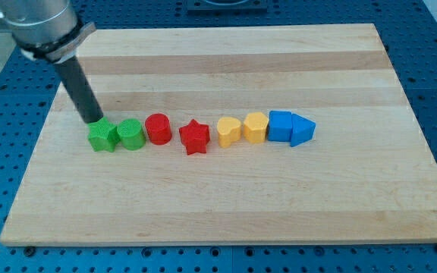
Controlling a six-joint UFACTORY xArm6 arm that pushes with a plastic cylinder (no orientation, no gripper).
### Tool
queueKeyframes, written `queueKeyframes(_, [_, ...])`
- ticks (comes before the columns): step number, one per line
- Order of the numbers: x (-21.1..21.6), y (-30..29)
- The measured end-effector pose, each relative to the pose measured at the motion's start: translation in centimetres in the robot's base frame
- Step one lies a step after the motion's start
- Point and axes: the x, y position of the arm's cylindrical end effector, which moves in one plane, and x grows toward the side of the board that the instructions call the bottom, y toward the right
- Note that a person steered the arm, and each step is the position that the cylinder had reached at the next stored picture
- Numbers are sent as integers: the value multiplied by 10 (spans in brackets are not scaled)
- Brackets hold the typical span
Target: Push the green star towards the bottom left
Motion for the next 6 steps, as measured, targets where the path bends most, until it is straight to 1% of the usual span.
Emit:
queueKeyframes(1, [4,26])
queueKeyframes(3, [61,10])
queueKeyframes(4, [81,1])
queueKeyframes(5, [100,-4])
queueKeyframes(6, [100,1])
